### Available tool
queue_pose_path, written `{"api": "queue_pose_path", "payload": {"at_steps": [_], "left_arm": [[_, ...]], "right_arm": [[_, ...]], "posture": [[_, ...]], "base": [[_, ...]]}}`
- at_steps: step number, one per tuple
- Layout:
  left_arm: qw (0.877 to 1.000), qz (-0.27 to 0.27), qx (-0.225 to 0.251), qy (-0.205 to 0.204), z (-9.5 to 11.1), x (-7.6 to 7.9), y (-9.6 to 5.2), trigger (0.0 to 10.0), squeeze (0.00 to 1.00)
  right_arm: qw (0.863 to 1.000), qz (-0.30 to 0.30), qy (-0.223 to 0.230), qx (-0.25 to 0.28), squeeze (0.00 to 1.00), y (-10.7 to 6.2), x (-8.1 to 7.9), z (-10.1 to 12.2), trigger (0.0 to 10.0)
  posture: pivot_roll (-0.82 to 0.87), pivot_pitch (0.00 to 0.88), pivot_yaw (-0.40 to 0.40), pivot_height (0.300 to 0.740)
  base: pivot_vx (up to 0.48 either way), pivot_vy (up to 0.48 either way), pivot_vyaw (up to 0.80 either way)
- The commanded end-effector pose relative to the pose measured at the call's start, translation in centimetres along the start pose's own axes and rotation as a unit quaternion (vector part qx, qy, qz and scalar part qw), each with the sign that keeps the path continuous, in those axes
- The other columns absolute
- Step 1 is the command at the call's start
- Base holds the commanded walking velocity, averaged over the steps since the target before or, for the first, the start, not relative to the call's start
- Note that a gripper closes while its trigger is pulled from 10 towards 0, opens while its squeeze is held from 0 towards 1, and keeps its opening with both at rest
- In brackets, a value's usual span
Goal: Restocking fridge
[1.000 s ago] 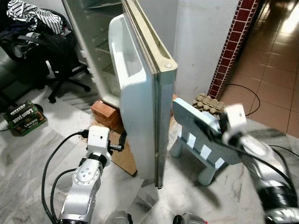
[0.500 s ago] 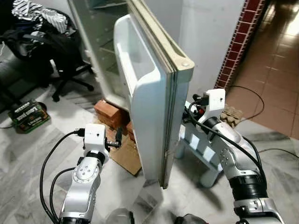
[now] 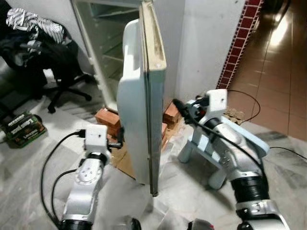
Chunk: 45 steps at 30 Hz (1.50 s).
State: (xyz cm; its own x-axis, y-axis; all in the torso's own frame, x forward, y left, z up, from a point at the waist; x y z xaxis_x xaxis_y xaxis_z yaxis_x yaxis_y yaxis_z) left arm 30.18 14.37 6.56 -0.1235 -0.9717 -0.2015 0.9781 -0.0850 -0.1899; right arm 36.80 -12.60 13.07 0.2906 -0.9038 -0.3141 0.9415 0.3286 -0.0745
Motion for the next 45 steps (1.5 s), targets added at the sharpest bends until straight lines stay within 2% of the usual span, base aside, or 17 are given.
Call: {"api": "queue_pose_path", "payload": {"at_steps": [1,4,6,11,12,13,18,24,26,29,31,33,34,35,40,44,45], "left_arm": [[1.000,0.015,-0.004,0.008,-0.1,-1.0,0.1,10.0,0.00],[1.000,0.015,-0.003,0.008,0.0,-1.0,0.2,10.0,0.00],[1.000,0.015,-0.003,0.009,0.1,-1.0,0.2,10.0,0.00],[1.000,0.023,-0.004,0.010,0.2,-1.1,0.4,10.0,0.00],[1.000,0.026,-0.004,0.011,0.3,-1.2,0.4,10.0,0.00],[1.000,0.026,-0.004,0.011,0.3,-1.2,0.4,10.0,0.00],[1.000,0.029,-0.002,0.011,0.5,-1.4,0.7,10.0,0.00],[0.999,0.034,-0.003,0.013,0.6,-1.6,0.6,10.0,0.00],[0.999,0.034,0.017,0.009,1.1,-1.6,0.5,10.0,0.00],[0.999,0.034,0.023,0.011,1.3,-1.6,0.5,10.0,0.00],[0.999,0.035,0.026,0.018,1.5,-1.6,0.5,10.0,0.00],[0.999,0.035,0.028,0.017,1.6,-1.6,0.5,10.0,0.00],[0.999,0.034,0.028,0.017,1.6,-1.5,0.4,10.0,0.00],[0.999,0.034,0.028,0.017,1.6,-1.5,0.4,10.0,0.00],[0.999,0.038,0.029,0.023,1.6,-1.9,0.9,10.0,0.00],[0.999,0.034,0.033,0.013,1.8,-2.6,1.8,10.0,0.00],[0.999,0.034,0.033,0.013,1.8,-2.6,1.8,10.0,0.00]], "right_arm": [[1.000,-0.003,-0.001,-0.001,0.00,0.5,-0.6,0.0,10.0],[0.999,-0.034,-0.003,-0.007,0.00,0.9,-0.3,-0.2,10.0],[0.998,-0.057,0.019,-0.014,0.00,1.5,-0.8,-0.6,10.0],[0.999,-0.034,0.024,-0.021,0.00,3.0,-3.8,-1.0,10.0],[0.999,-0.023,0.022,-0.020,0.00,3.5,-5.0,-0.9,10.0],[0.999,-0.023,0.022,-0.020,0.00,3.5,-5.0,-0.9,10.0],[0.999,0.010,0.029,-0.016,0.00,4.6,-7.9,-0.3,10.0],[0.999,0.004,0.047,-0.028,0.00,4.8,-8.2,-0.7,10.0],[0.998,-0.009,0.052,-0.038,0.00,4.7,-7.9,-1.4,10.0],[0.996,0.019,0.068,-0.049,0.00,4.6,-8.9,-1.8,10.0],[0.986,0.129,0.088,-0.051,0.00,3.8,-12.1,-1.3,10.0],[0.990,0.121,0.062,-0.041,0.00,3.6,-11.6,-1.1,10.0],[0.995,0.087,0.022,-0.039,0.00,3.5,-9.7,-1.5,10.0],[0.995,0.087,0.022,-0.039,0.00,3.5,-9.7,-1.5,10.0],[0.998,0.013,-0.063,-0.022,0.00,1.8,-4.2,-1.9,10.0],[0.997,-0.029,-0.067,-0.004,0.00,-0.3,-1.1,-1.5,10.0],[0.997,-0.029,-0.067,-0.004,0.00,-0.3,-1.1,-1.5,10.0]], "posture": [[-0.01,0.005,0.059,0.740],[-0.01,0.009,0.062,0.740],[-0.01,0.016,0.066,0.740],[-0.01,0.015,0.067,0.740],[-0.01,0.015,0.067,0.740],[-0.01,0.015,0.067,0.740],[0.00,0.013,0.064,0.740],[0.01,0.013,0.062,0.740],[0.01,0.013,0.062,0.740],[0.01,0.013,0.061,0.740],[0.01,0.013,0.062,0.740],[0.00,0.015,0.063,0.740],[0.00,0.018,0.063,0.740],[0.00,0.018,0.063,0.740],[-0.01,0.029,0.063,0.740],[-0.02,0.036,0.064,0.740],[-0.02,0.036,0.064,0.740]], "base": [[0.000,0.480,0.00],[0.000,0.480,0.00],[0.000,0.480,0.00],[0.000,0.478,0.00],[0.000,0.476,0.00],[0.000,0.476,0.00],[0.000,0.476,0.00],[0.000,0.476,0.00],[0.000,0.476,0.00],[0.000,0.000,0.00],[0.000,0.000,0.00],[0.000,0.000,0.00],[0.000,0.000,0.00],[0.000,0.000,0.00],[0.000,0.000,0.00],[0.000,0.000,0.00],[0.000,0.000,0.00]]}}
Point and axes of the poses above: a point about 5 cm out from each wrist's last joint towards the gripper, its own y axis pointing out of the wrist towards the gripper, its own z axis along the axis of the wrist's last joint, x = y × z, the point moved 4 cm from there along y, pointing out of the wrist towards the gripper, and after that the axes turned 10 degrees about y, right-handed, at the moved point
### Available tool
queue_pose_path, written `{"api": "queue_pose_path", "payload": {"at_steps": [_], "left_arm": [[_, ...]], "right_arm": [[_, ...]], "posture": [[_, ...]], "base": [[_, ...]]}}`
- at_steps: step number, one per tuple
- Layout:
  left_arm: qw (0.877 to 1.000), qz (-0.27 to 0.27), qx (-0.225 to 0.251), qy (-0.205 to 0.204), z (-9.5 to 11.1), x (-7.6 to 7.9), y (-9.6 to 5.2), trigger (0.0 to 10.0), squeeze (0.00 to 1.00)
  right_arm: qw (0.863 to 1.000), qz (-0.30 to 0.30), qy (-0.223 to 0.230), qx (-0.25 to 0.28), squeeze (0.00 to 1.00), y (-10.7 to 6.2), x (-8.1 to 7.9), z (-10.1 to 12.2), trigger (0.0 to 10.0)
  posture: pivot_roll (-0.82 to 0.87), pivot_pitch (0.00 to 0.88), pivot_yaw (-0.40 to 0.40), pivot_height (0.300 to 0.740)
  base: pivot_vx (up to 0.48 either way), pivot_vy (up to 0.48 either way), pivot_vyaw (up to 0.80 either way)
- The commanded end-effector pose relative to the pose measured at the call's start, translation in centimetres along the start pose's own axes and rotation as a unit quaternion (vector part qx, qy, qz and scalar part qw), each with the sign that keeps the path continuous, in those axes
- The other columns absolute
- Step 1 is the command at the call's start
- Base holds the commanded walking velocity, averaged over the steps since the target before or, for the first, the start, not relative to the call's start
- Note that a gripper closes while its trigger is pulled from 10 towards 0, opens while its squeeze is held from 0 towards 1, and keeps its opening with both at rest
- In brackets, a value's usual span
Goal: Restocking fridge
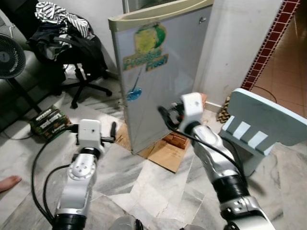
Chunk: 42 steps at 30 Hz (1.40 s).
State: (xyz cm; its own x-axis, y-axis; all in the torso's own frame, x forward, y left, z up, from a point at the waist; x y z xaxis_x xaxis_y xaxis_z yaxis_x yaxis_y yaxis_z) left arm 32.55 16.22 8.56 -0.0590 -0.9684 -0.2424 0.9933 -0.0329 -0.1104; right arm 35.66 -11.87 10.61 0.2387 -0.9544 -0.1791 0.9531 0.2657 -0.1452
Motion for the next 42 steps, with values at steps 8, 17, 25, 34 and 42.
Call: {"api": "queue_pose_path", "payload": {"at_steps": [8,17,25,34,42], "left_arm": [[1.000,0.006,0.013,0.000,0.7,-1.7,2.0,10.0,0.00],[1.000,0.003,-0.002,-0.010,-0.7,-1.9,1.3,10.0,0.00],[1.000,0.000,-0.009,-0.021,-1.1,-1.5,0.9,10.0,0.00],[1.000,-0.002,-0.009,-0.020,-1.2,-1.3,0.6,10.0,0.00],[1.000,-0.004,-0.012,-0.025,-1.2,-1.0,0.6,10.0,0.00]], "right_arm": [[0.998,-0.035,0.007,0.060,0.00,-4.4,2.8,0.9,10.0],[0.997,-0.059,-0.029,0.035,0.00,-7.3,3.5,-1.3,10.0],[0.996,-0.077,-0.025,0.035,0.00,-7.8,3.8,-1.3,10.0],[0.994,-0.098,-0.027,0.037,0.00,-8.2,4.6,-1.2,10.0],[0.994,-0.102,-0.025,0.036,0.00,-8.2,4.5,-1.2,10.0]], "posture": [[-0.05,0.048,0.080,0.740],[-0.06,0.071,0.094,0.740],[-0.06,0.085,0.093,0.740],[-0.06,0.096,0.092,0.740],[-0.06,0.102,0.091,0.740]], "base": [[0.000,0.000,0.00],[0.211,0.309,0.00],[0.270,0.398,0.00],[0.270,0.398,0.00],[0.271,0.397,-0.70]]}}
Point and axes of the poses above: a point about 5 cm out from each wrist's last joint towards the gripper, its own y axis pointing out of the wrist towards the gripper, its own z axis along the axis of the wrist's last joint, x = y × z, the point moved 4 cm from there along y, pointing out of the wrist towards the gripper, and after that the axes turned 10 degrees about y, right-handed, at the moved point
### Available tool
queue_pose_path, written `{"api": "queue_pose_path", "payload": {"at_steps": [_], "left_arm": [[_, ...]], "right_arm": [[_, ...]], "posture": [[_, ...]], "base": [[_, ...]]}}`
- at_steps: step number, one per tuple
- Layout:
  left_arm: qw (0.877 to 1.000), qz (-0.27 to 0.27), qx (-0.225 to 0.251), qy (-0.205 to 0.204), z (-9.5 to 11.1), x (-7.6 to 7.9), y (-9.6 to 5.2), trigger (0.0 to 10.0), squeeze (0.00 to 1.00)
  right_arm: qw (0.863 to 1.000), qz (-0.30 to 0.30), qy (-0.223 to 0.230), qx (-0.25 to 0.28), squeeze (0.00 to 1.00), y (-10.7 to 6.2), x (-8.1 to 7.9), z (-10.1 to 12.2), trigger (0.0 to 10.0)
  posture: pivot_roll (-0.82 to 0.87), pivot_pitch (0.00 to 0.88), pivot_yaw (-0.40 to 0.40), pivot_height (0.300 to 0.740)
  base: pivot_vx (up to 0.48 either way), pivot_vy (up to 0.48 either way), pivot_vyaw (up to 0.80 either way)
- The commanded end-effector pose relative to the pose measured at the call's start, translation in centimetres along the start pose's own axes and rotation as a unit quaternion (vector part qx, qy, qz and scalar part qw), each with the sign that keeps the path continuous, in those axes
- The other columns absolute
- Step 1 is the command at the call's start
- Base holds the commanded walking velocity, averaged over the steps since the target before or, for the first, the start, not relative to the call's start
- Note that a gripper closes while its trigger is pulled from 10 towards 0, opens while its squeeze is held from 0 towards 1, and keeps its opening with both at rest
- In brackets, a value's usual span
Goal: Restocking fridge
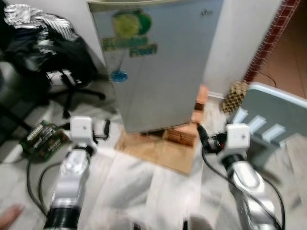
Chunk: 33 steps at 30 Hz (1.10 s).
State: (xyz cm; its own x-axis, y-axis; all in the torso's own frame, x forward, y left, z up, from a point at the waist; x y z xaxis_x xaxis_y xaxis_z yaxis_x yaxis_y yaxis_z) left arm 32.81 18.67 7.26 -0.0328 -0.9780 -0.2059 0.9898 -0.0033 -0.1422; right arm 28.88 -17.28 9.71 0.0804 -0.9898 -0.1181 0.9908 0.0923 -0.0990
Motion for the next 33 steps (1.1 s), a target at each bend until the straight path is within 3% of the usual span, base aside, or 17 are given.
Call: {"api": "queue_pose_path", "payload": {"at_steps": [1,7,13,33], "left_arm": [[1.000,-0.015,0.006,-0.005,0.6,1.1,0.2,10.0,0.00],[1.000,-0.023,0.003,-0.004,0.4,1.6,-0.2,10.0,0.00],[0.999,-0.049,0.019,0.006,1.4,3.2,-0.6,10.0,0.00],[0.999,-0.049,0.019,0.006,1.4,3.2,-0.6,10.0,0.00]], "right_arm": [[1.000,-0.017,-0.005,0.000,0.00,-0.2,0.9,0.2,10.0],[1.000,-0.026,-0.007,-0.001,0.00,-0.3,1.1,0.1,10.0],[1.000,-0.026,-0.010,0.006,0.00,0.0,0.8,0.3,10.0],[1.000,-0.026,-0.010,0.006,0.00,0.0,0.8,0.3,10.0]], "posture": [[-0.06,0.102,0.091,0.740],[-0.07,0.106,0.098,0.740],[-0.06,0.114,0.115,0.740],[-0.06,0.114,0.115,0.740]], "base": [[0.270,0.398,-0.80],[0.273,0.396,-0.80],[0.042,0.068,-0.80],[0.000,0.000,-0.80]]}}
Point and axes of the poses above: a point about 5 cm out from each wrist's last joint towards the gripper, its own y axis pointing out of the wrist towards the gripper, its own z axis along the axis of the wrist's last joint, x = y × z, the point moved 4 cm from there along y, pointing out of the wrist towards the gripper, and after that the axes turned 10 degrees about y, right-handed, at the moved point
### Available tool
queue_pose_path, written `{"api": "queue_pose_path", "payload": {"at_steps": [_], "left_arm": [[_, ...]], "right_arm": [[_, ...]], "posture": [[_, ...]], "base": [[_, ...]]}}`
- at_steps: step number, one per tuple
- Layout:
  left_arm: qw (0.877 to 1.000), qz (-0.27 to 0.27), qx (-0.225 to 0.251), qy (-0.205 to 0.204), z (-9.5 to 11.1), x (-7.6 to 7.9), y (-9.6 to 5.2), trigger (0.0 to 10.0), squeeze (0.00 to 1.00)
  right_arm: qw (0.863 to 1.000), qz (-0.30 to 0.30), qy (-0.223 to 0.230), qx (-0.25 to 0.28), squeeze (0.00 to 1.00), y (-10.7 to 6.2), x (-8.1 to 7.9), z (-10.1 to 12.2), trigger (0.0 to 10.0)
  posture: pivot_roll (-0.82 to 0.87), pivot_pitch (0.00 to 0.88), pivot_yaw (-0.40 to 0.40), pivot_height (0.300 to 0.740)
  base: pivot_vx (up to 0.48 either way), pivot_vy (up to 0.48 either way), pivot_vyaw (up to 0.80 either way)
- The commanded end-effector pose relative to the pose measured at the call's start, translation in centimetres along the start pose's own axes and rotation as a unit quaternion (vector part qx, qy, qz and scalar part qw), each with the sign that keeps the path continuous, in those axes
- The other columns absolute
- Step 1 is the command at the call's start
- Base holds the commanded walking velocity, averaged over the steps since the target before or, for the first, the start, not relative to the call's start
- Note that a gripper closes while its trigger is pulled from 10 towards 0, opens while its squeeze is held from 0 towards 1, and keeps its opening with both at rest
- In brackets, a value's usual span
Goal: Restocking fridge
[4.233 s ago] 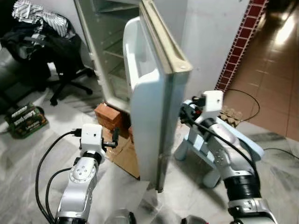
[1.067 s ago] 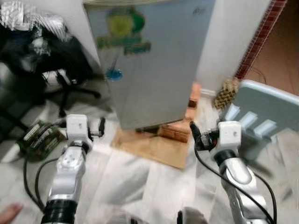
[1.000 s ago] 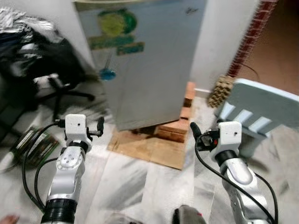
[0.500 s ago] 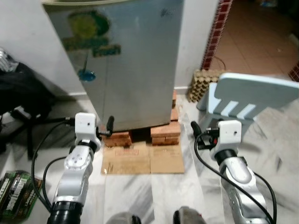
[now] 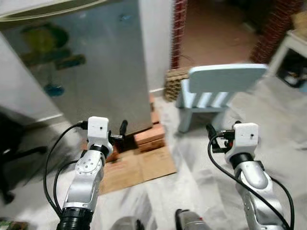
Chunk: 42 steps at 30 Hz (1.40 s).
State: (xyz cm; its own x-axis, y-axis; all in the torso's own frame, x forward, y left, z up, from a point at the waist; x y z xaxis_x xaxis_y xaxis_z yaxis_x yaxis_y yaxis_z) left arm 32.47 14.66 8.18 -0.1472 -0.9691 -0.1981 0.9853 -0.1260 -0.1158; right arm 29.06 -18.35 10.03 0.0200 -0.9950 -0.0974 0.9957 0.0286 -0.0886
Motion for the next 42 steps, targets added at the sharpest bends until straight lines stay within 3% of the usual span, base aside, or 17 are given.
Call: {"api": "queue_pose_path", "payload": {"at_steps": [1,11,12,15,20,28,42], "left_arm": [[1.000,0.008,-0.006,0.002,-0.3,-0.6,-0.2,10.0,0.00],[1.000,0.004,-0.003,0.007,-0.1,-0.3,-0.3,10.0,0.00],[0.999,0.037,0.021,0.000,0.5,0.2,-2.3,10.0,0.00],[0.998,0.053,0.029,-0.005,0.7,0.3,-3.0,10.0,0.00],[0.998,0.055,0.028,-0.001,0.5,0.3,-2.8,10.0,0.00],[0.996,0.079,0.029,-0.002,0.8,-0.3,-3.1,10.0,0.00],[0.998,0.066,0.017,0.013,-0.2,-1.0,-4.1,10.0,0.00]], "right_arm": [[1.000,0.005,-0.003,-0.003,0.00,-0.1,-0.2,-0.1,10.0],[1.000,0.004,-0.003,-0.001,0.00,0.0,-0.3,0.0,10.0],[0.999,0.044,-0.011,0.010,0.00,1.1,-1.1,0.4,10.0],[0.998,0.062,-0.014,0.018,0.00,1.7,-1.4,0.9,10.0],[0.998,0.053,-0.015,0.022,0.00,1.7,-1.0,0.9,10.0],[0.997,0.074,-0.012,0.025,0.00,2.1,-1.9,0.8,10.0],[0.998,0.050,-0.010,0.025,0.00,1.2,-1.2,-0.3,10.0]], "posture": [[-0.06,0.114,0.115,0.740],[-0.06,0.114,0.115,0.740],[0.00,0.046,-0.029,0.740],[-0.01,0.043,-0.024,0.740],[-0.01,0.033,-0.023,0.740],[0.01,0.024,-0.045,0.740],[0.00,0.006,-0.007,0.740]], "base": [[0.000,0.000,-0.80],[0.000,0.000,-0.80],[0.000,0.000,0.00],[0.000,0.000,0.00],[0.000,0.000,0.00],[0.000,0.000,0.00],[0.000,0.000,0.00]]}}
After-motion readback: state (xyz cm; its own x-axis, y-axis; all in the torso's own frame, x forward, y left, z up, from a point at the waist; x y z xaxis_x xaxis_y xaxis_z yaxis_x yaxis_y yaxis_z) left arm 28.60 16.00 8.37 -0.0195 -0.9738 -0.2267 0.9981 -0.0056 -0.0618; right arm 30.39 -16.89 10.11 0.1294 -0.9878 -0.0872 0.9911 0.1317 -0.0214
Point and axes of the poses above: a point about 5 cm out from each wrist's last joint towards the gripper, its own y axis pointing out of the wrist towards the gripper, its own z axis along the axis of the wrist's last joint, x = y × z, the point moved 4 cm from there along y, pointing out of the wrist towards the gripper, and after that the axes turned 10 degrees about y, right-handed, at the moved point
